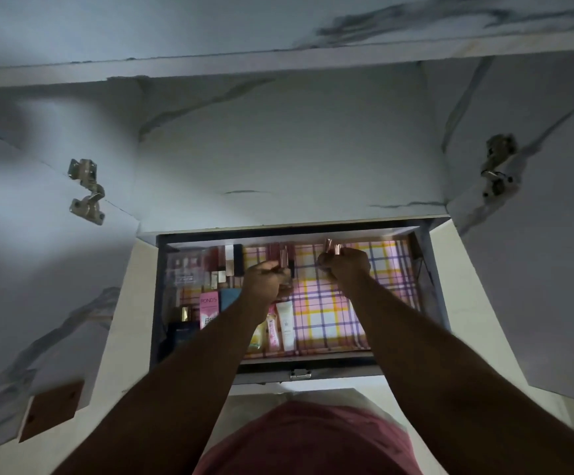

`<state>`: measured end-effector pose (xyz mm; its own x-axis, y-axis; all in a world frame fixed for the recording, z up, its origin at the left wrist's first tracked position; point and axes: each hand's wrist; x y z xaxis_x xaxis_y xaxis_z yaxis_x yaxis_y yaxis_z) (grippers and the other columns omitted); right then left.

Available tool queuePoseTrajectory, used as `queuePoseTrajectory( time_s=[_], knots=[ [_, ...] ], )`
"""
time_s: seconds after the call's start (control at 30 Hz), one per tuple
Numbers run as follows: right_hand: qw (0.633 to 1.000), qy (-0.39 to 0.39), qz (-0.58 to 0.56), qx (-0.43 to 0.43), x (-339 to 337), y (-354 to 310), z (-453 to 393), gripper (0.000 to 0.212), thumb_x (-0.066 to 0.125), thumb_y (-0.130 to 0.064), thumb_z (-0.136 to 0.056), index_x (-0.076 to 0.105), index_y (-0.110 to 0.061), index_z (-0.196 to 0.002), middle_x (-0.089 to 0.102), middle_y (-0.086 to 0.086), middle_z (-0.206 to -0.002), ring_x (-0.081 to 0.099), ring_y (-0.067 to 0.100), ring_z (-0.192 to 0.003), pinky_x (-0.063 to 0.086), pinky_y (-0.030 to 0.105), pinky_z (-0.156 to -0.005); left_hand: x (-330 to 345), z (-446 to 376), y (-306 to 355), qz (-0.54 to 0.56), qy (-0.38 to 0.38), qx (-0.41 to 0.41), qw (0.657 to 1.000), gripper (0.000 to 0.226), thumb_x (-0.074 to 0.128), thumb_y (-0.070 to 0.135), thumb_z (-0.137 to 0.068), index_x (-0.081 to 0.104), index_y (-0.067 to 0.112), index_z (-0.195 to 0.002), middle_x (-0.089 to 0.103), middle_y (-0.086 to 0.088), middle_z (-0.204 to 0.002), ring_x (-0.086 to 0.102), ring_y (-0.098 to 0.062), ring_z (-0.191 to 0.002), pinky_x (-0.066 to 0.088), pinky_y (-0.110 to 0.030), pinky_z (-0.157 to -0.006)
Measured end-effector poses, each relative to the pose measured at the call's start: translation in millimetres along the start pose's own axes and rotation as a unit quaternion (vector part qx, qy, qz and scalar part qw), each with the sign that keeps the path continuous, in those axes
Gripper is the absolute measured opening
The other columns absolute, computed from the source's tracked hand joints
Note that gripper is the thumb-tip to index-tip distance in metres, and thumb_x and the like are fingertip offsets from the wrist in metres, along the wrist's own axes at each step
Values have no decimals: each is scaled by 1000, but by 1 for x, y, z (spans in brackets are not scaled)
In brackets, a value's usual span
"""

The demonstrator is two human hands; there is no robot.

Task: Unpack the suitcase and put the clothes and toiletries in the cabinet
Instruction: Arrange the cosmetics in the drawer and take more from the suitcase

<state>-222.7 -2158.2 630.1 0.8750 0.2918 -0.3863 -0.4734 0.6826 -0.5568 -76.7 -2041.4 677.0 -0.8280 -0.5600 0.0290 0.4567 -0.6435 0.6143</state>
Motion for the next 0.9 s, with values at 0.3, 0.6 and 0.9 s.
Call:
queuePoseTrajectory(
  time_s=[0.3,0.6,0.9],
  knots=[
    [986,10,143,-81,16,-11,-2,32,94,-24,-70,81,-19,-99,78,-2,-98,69,15,-86,49,24,-75,1,3,-13,-11,15,47,999,19,73,3,-91,75,8,-108,76,-12,-95,70,-22,-80,59,-35,-74],
    [987,-10,105,-120,36,-7,6,30,90,-18,-77,79,-17,-104,79,-1,-106,71,14,-95,48,25,-78,-7,5,-18,7,59,46,997,17,74,0,-89,76,9,-103,78,-11,-97,73,-28,-93,61,-40,-81],
    [990,8,80,-112,25,0,2,18,86,-21,-82,78,-18,-97,77,-5,-99,71,13,-94,53,28,-84,-6,2,-21,7,30,48,998,22,74,5,-91,73,8,-113,75,-15,-109,74,-30,-99,62,-44,-88]
  ],
)
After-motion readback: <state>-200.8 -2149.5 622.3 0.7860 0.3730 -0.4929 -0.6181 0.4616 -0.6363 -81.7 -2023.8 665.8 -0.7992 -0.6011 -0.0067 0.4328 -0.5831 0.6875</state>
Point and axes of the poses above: each hand's wrist, its own z-axis away from the middle knuckle, its own x-axis out of the palm, y = z × x
